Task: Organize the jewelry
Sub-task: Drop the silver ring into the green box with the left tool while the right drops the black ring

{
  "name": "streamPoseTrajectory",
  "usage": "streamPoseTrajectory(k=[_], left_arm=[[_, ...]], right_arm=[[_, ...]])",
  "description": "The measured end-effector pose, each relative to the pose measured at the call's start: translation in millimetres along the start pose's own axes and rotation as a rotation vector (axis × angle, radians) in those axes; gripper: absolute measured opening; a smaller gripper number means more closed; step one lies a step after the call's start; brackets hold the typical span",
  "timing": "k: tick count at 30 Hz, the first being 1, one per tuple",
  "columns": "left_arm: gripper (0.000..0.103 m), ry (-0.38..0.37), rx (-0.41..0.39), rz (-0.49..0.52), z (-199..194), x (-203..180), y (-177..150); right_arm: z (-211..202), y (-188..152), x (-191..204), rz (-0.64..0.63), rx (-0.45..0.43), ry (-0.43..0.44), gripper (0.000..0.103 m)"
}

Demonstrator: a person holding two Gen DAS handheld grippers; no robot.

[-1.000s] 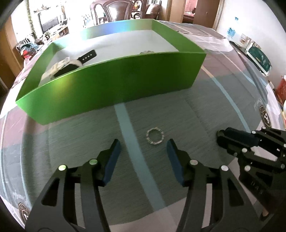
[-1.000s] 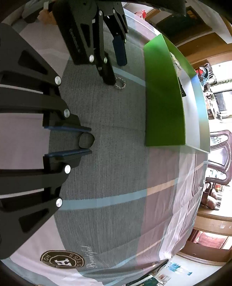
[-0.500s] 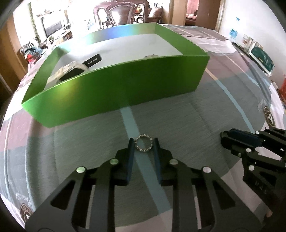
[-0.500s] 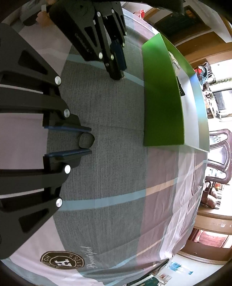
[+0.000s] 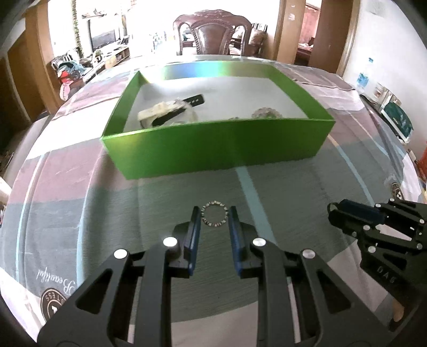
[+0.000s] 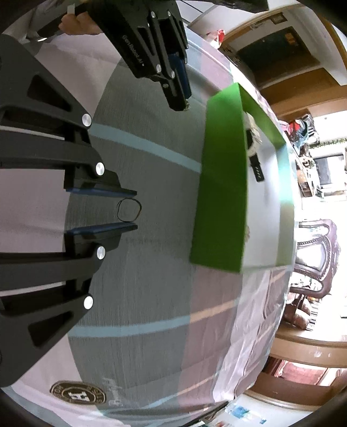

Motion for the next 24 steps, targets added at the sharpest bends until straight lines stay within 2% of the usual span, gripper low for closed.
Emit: streamPoseTrajectory(k=[5,24], left_arm=[[0.021,-0.003,-0.006,-0.011,-3.2,4.8,-3.9],[0.021,0.022,-0.018,-0.019,-8.5,7.8,-6.6]], right_arm=[[-3.3,1.1,8.6,-0.012,-0.008,0.015,0.019],[6.7,-3.6,19.4,-0.004,0.016,-0.028,0.019]])
Point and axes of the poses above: each gripper's, at about its wrist camera, not at the fingertips, and z roughly the way its jaws point, x to its left, y to its top, the point moved 3 cm from there along z, roughly the way its jaws point, and after that the axes turned 4 degrees about -y, right-handed, at the moved point
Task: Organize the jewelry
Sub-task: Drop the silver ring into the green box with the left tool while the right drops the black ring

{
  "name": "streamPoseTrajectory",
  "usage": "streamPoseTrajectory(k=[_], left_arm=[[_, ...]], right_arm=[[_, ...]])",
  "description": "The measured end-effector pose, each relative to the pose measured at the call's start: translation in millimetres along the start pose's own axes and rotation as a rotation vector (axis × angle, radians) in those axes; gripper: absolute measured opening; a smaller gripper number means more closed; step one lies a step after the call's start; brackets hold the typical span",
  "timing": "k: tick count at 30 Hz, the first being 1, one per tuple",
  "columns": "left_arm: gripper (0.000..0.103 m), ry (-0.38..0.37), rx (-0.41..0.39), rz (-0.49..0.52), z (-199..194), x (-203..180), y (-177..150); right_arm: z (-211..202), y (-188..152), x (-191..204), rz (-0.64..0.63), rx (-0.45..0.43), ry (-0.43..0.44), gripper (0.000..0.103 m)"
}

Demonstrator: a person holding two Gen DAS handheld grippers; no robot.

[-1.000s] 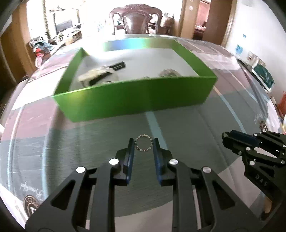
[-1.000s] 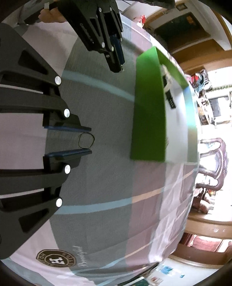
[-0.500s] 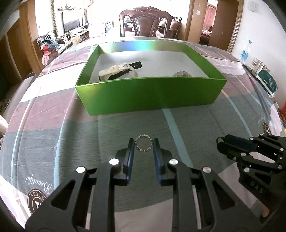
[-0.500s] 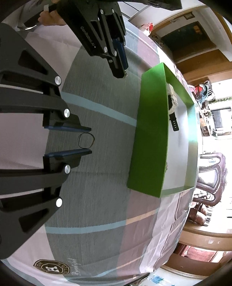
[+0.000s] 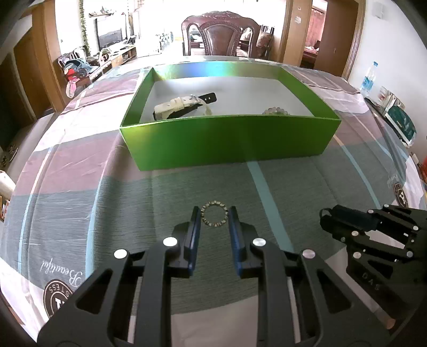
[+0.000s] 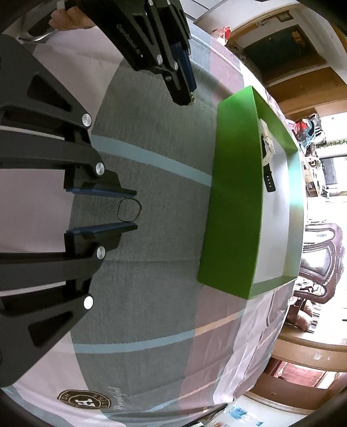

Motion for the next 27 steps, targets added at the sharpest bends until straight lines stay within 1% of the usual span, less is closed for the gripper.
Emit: streamPoseTrajectory(k=[3,5,6,9,11,12,14,16,18,20,23,24,25,26,27], left_arm=[[0.021,0.004,-0.011,0.005,-6.8,0.4,4.7],[0.021,0.002,-0.026,0.019,-14.5,0.0,12.2],[0.021,0.006,-0.047,0.038,-22.1,-1.0,21.2],[0.021,0.019,-0.09,0.078,-35.1,-3.3,46.9],[0.021,0.043,-0.127,0.103,-40.3,-6.0,68.2],[0.021,0.059,-0.146,0.12,-40.0,-7.8,81.2],[0.021,0.058,-0.149,0.137,-31.9,-9.4,101.3],[0.021,0.058,-0.147,0.113,-14.2,-5.2,121.4],[0.021,0.052,-0.128,0.092,5.2,-1.4,133.5],[0.021,0.044,-0.119,0.065,20.9,4.7,139.9],[0.021,0.036,-0.112,0.043,42.2,10.4,142.3],[0.021,0.035,-0.108,0.035,48.4,12.1,142.5],[0.023,0.034,-0.107,0.031,50.8,12.4,141.6],[0.033,0.03,-0.113,0.025,52.8,13.4,141.9],[0.041,0.031,-0.125,0.022,52.1,14.5,142.3]], right_arm=[[-5.6,6.1,-1.9,0.003,-0.011,0.007,0.019],[-17.6,18.3,-5.6,0.001,-0.041,0.013,0.019],[-22.8,23.9,-6.6,-0.003,-0.057,0.011,0.019],[-46.5,55.3,-12.1,-0.024,-0.137,-0.009,0.019],[-57.9,83.5,-14.6,-0.042,-0.201,-0.028,0.019],[-59.0,92.6,-15.1,-0.045,-0.214,-0.037,0.019],[-52.6,114.4,-15.7,-0.041,-0.223,-0.032,0.019],[-36.5,132.9,-17.1,-0.017,-0.231,-0.032,0.019],[-16.4,143.0,-18.5,0.006,-0.211,-0.01,0.019],[5.7,149.4,-22.1,0.038,-0.175,0.006,0.019],[32.1,153.5,-28.2,0.073,-0.14,-0.008,0.019],[37.8,153.1,-29.4,0.085,-0.135,-0.008,0.021],[42.6,152.9,-32.6,0.106,-0.129,0.002,0.025],[43.8,152.7,-35.0,0.122,-0.128,0.009,0.04],[41.5,151.6,-37.7,0.134,-0.135,0.008,0.053]])
Point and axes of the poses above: each gripper's, at about its wrist camera, not at the fingertips, and z roughly the way its jaws point, x to its left, y to its top, the point moved 3 cm from there along z, roughly the way its jaws point, and after that the axes turned 4 degrees about -y, right-handed, at the moved point
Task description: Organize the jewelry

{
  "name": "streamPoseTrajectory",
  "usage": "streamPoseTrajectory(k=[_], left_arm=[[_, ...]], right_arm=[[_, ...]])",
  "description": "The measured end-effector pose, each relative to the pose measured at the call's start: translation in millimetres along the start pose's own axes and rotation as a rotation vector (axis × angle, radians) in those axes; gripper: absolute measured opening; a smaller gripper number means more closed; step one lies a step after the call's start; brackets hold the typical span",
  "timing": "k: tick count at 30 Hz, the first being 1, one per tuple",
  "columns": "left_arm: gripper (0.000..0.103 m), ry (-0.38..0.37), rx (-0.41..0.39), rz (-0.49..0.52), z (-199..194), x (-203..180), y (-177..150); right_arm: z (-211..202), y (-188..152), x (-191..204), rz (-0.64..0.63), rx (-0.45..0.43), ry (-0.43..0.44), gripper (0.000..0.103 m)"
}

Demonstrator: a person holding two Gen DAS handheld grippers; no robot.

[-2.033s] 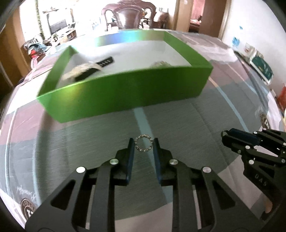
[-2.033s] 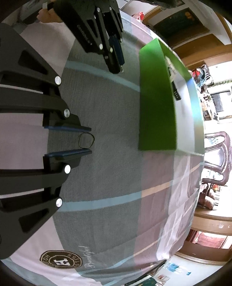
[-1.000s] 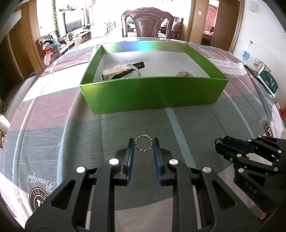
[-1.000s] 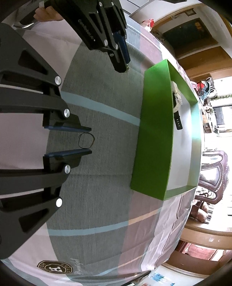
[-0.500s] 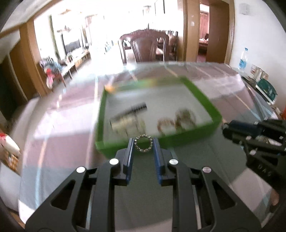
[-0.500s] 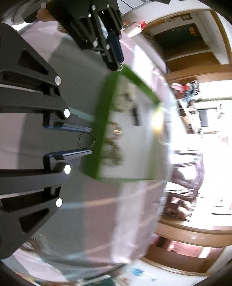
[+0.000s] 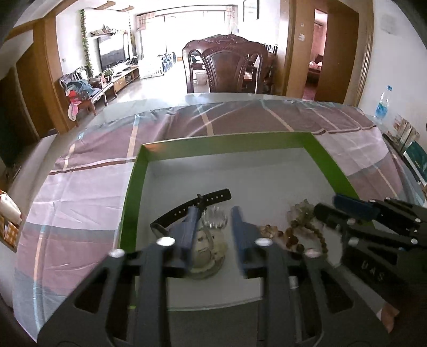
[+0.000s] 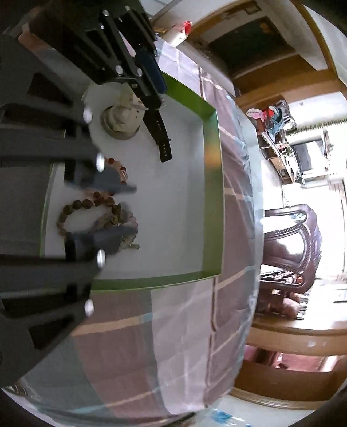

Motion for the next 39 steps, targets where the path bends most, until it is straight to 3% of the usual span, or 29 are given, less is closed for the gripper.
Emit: streamPoseTrajectory(k=[1,2,4,9,13,17,24,39], left_arm=[[0.054,0.008,-0.02,-0.001,-2.8,1.3,-0.1],[0.06,0.021,-0.04,0.001,-5.8,2.1,0.7],[0.065,0.041,-0.062,0.006,-15.4,2.6,0.7],[0.087,0.042,-0.125,-0.006,-58.8,0.7,-11.7],[0.098,0.052,-0.217,-0.012,-91.0,-1.2,-33.8],[0.098,0.024,-0.253,-0.023,-96.0,-2.5,-54.9],[0.098,0.059,-0.201,-0.019,-82.0,0.6,-73.9],[0.099,0.058,-0.219,0.005,-81.3,-3.8,-82.1]], right_arm=[[-2.1,0.1,-2.7,0.009,-0.013,-0.007,0.054],[-7.6,-0.5,-4.5,0.003,-0.024,-0.02,0.055],[-20.6,-3.1,-5.2,-0.015,-0.032,-0.024,0.058],[-68.0,-23.7,-4.7,-0.047,-0.11,-0.065,0.088],[-101.8,-56.0,-6.9,-0.052,-0.228,-0.125,0.099],[-103.3,-78.6,-14.4,0.005,-0.316,-0.147,0.1],[-88.4,-83.6,-16.3,0.027,-0.277,-0.131,0.1],[-86.3,-89.6,-9.1,0.002,-0.299,-0.141,0.1]])
Point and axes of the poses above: each gripper's, at about its wrist camera, not at the fingertips, and z roughly the way its jaws point, x to its left, y to its top, the point moved 3 cm from there along z, roughly the way its jaws point, and after that the axes turned 4 degrees about -y, right-handed, at the moved point
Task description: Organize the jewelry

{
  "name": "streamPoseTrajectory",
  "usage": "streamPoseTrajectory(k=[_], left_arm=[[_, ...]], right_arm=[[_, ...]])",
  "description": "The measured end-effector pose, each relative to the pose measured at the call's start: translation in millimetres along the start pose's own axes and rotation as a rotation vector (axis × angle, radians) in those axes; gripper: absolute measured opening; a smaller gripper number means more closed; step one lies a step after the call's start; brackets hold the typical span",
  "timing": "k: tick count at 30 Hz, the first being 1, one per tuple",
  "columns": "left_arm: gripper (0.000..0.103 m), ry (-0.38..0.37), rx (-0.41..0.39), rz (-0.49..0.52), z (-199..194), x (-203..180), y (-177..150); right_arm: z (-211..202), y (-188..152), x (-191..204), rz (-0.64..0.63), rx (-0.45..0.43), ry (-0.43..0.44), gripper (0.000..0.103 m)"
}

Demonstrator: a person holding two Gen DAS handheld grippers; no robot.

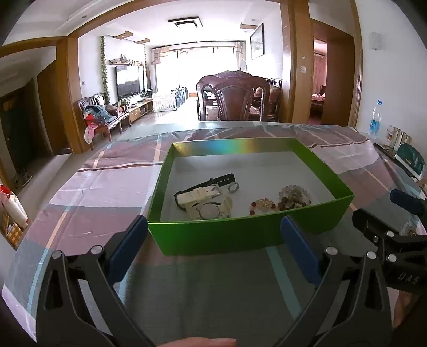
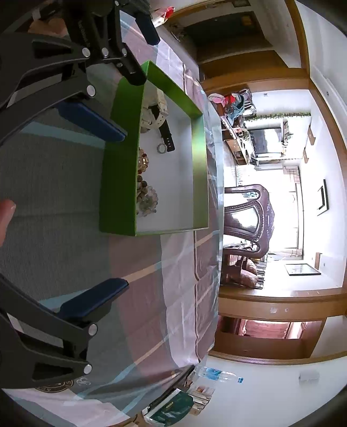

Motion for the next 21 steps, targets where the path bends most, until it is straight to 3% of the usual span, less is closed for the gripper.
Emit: streamPoseTrajectory(k=[21], left_arm=[[0.099,0.003,0.002,0.006,0.3,-3.1,-1.3]], right_arm=[[-1.6,-2.0,5.3,-0.007,-0.004,0.007,0.1]])
Point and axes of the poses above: each gripper's, at about its wrist camera, not at the fingertips, and z roughly the way its jaws point, x to its left, y to its top, the point moved 3 cm from there along z, roughly the way its jaws point, and after that the axes turned 4 degrees about -y, right-handed, at the moved point
